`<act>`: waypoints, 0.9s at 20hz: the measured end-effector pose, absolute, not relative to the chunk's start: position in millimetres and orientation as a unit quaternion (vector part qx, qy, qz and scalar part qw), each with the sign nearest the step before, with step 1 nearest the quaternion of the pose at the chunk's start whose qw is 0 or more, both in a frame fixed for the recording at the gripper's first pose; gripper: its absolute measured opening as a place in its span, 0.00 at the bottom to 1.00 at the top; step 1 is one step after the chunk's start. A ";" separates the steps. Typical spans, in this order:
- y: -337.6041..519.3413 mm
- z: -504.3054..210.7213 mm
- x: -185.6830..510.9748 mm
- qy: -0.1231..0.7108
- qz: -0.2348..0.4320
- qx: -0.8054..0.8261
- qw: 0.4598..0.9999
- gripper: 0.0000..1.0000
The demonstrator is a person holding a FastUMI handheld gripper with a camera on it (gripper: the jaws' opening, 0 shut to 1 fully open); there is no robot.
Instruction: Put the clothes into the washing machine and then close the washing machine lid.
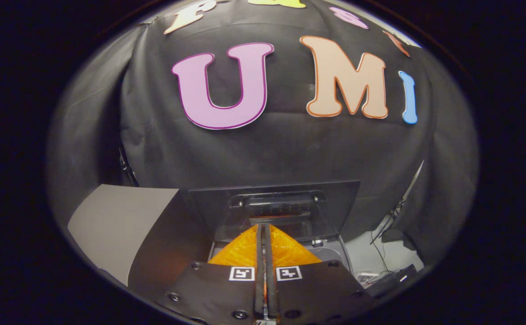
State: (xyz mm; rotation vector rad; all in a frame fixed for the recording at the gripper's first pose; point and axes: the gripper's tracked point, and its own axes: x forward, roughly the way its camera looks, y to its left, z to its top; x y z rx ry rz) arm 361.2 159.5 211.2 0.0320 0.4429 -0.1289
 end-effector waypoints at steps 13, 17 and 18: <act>164.4 225.8 430.0 0.166 -0.062 0.027 0.984 0.98; 153.4 214.3 475.5 0.161 -0.074 0.022 0.984 0.99; 150.0 210.4 484.8 0.162 -0.076 0.018 0.984 0.99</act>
